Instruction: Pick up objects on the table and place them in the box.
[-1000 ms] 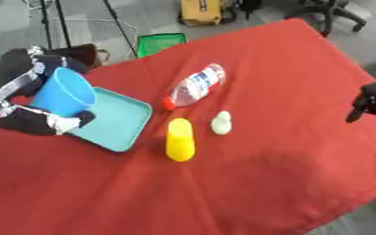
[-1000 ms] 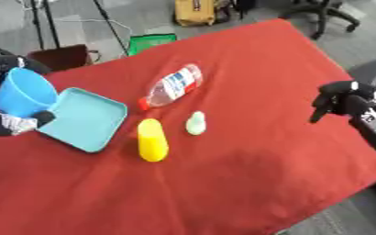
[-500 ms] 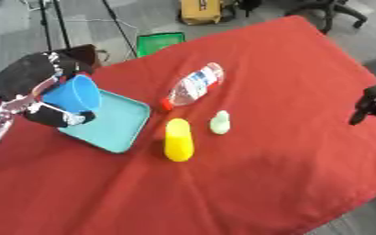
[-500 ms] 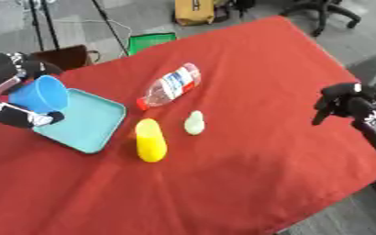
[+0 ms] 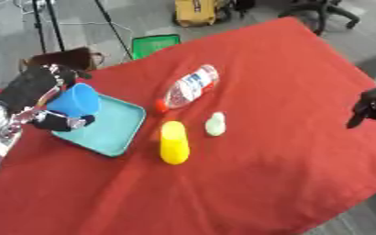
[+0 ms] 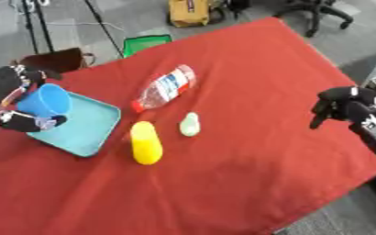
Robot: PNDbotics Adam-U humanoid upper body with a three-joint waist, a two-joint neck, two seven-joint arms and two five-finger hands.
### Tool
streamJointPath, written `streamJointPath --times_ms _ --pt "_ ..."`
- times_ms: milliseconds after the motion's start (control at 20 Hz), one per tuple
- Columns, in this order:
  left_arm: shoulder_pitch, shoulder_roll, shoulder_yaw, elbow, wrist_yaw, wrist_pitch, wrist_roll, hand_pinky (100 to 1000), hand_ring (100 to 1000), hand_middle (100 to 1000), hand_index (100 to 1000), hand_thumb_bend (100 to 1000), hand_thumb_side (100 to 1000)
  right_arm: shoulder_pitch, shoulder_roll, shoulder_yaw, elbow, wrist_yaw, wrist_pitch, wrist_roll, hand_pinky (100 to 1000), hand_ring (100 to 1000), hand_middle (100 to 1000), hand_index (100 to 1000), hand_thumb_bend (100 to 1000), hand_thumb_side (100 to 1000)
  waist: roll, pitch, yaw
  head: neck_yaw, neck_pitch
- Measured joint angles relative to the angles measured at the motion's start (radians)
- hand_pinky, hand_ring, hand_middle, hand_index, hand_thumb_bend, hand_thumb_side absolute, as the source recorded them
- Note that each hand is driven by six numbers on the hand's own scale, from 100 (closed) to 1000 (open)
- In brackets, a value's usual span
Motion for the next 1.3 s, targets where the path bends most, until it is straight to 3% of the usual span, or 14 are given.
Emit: streamJointPath --times_ms 50,100,350,400,450,550,650,800,850,900,1050,1150,1200,1300 --pt "-0.004 -0.004 -0.001 0.011 -0.004 -0.008 0.008 516 299 495 815 656 100 -0.001 0.000 0.000 0.000 0.000 0.000 0.000 577 570 627 809 100 665 0.000 0.000 -0.001 0.000 0.000" --pt "-0.007 -0.008 -0.003 0.021 -0.010 -0.016 0.014 516 299 495 815 656 100 -0.002 0.000 0.002 0.000 0.000 0.000 0.000 577 570 627 809 100 665 0.000 0.000 -0.003 0.000 0.000" --pt "-0.021 -0.024 -0.012 0.054 -0.065 -0.053 0.030 693 590 719 864 879 273 -0.004 0.002 0.005 0.000 0.000 -0.003 -0.003 577 570 627 809 100 664 0.000 0.003 -0.013 0.000 -0.007" --pt "-0.023 -0.026 -0.012 0.058 -0.077 -0.057 0.033 693 590 719 864 879 273 -0.004 0.003 0.005 0.000 0.000 -0.004 -0.004 577 570 627 809 100 664 -0.001 0.003 -0.014 0.000 -0.008" --pt "-0.024 -0.027 -0.012 0.060 -0.089 -0.061 0.036 755 727 784 883 961 404 -0.004 0.004 0.005 0.000 0.000 -0.004 -0.004 577 569 627 809 100 666 -0.001 0.003 -0.016 0.000 -0.008" --pt "-0.027 -0.027 -0.012 0.061 -0.108 -0.067 0.041 778 761 806 890 1000 455 -0.004 0.005 0.005 0.000 0.000 -0.004 -0.004 577 569 627 809 100 665 -0.001 0.003 -0.018 0.000 -0.009" --pt "-0.027 -0.027 -0.012 0.059 -0.120 -0.072 0.044 817 807 836 907 1000 520 -0.004 0.005 0.005 0.000 0.000 -0.005 -0.005 577 569 627 809 100 665 -0.001 0.003 -0.021 0.000 -0.009" --pt "-0.025 -0.026 -0.011 0.034 -0.122 -0.079 0.042 828 834 859 920 1000 517 -0.004 0.005 0.005 0.000 0.000 -0.005 -0.005 577 569 627 809 100 666 -0.001 0.003 -0.022 0.000 -0.009" --pt "-0.021 -0.026 -0.009 0.020 -0.117 -0.080 0.041 825 834 861 923 897 689 -0.004 0.005 0.005 0.000 0.000 -0.006 -0.006 577 569 627 809 100 666 -0.001 0.003 -0.021 0.000 -0.009" --pt "-0.016 -0.026 -0.004 0.003 -0.106 -0.080 0.038 812 830 862 926 1000 470 -0.004 0.005 0.005 0.000 0.000 -0.006 -0.006 577 569 627 809 100 665 -0.002 0.003 -0.020 0.000 -0.009" --pt "0.005 -0.016 0.016 -0.071 -0.036 -0.069 0.023 756 804 853 929 1000 403 -0.004 0.006 0.005 0.000 0.000 -0.006 -0.006 577 569 627 809 100 665 -0.006 0.003 -0.016 0.000 -0.009" --pt "0.027 -0.013 0.042 -0.147 0.047 -0.056 0.017 709 775 841 928 883 458 -0.003 0.006 0.005 0.001 0.000 -0.007 -0.007 577 569 627 808 100 664 -0.010 0.004 -0.007 -0.002 -0.009" --pt "0.048 -0.012 0.061 -0.200 0.110 -0.045 0.017 667 755 827 927 673 573 -0.003 0.006 0.005 0.001 0.000 -0.007 -0.007 577 569 627 808 100 664 -0.013 0.005 -0.001 -0.004 -0.010" --pt "0.100 -0.009 0.104 -0.329 0.263 -0.014 0.017 652 746 820 924 620 613 0.001 0.006 0.003 0.003 0.000 -0.009 -0.009 577 569 627 808 100 664 -0.020 0.005 0.009 -0.009 -0.012"
